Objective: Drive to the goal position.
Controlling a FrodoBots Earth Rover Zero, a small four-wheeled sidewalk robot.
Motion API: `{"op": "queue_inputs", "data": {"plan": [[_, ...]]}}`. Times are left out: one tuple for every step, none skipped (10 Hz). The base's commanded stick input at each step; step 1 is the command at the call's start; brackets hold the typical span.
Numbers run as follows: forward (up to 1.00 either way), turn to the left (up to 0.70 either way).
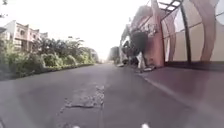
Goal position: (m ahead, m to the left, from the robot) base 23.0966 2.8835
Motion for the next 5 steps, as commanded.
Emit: {"op": "queue_inputs", "data": {"plan": [[1.00,0.00],[1.00,0.00],[1.00,0.00],[1.00,0.00],[1.00,-0.13]]}}
